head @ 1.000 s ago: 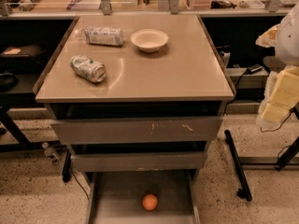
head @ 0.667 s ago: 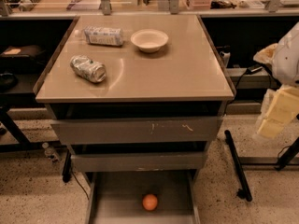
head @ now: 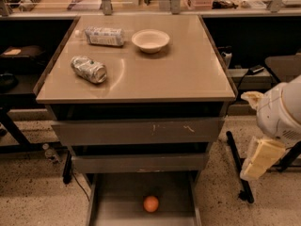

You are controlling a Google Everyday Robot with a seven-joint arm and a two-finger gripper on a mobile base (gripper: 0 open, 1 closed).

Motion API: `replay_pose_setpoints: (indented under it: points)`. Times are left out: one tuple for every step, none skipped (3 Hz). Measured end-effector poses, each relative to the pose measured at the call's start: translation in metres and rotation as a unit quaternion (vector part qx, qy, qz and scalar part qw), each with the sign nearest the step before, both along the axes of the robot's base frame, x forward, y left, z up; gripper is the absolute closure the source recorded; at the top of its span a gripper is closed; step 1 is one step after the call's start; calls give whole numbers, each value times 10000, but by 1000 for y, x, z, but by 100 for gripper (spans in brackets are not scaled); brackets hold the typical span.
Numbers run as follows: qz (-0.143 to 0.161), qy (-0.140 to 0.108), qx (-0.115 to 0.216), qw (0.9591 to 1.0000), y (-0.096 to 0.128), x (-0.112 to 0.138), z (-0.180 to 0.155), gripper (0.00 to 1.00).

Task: Pick orange from bottom drawer and place on counter

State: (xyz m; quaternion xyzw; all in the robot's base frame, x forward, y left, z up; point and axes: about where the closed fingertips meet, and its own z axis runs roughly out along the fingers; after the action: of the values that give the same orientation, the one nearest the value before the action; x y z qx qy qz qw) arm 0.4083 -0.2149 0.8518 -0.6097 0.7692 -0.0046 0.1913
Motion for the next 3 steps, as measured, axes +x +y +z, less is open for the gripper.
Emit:
replay_pose_setpoints:
  points:
    - [12,14,20,10000,-9,0,-53,0]
    - [13,15,20,10000,-9,0,-53,0]
    - [150,-36,172,9997,-4,-3,-72,0]
